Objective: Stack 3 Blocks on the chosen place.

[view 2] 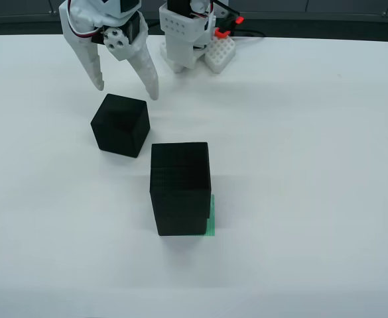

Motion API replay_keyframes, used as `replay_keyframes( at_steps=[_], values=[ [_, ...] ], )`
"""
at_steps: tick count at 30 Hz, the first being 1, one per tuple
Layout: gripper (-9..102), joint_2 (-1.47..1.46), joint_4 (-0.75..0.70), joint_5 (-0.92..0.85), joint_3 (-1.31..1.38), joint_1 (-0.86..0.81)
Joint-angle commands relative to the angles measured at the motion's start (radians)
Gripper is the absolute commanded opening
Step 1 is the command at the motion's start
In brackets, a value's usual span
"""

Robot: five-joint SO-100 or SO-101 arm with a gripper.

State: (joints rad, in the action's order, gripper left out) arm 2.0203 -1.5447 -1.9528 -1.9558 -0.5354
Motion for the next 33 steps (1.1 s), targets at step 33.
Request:
replay_keyframes(
  at_steps=[33],
  values=[
    [26, -0.038, 0.374, -0.075, -0.281, -0.014]
  ],
)
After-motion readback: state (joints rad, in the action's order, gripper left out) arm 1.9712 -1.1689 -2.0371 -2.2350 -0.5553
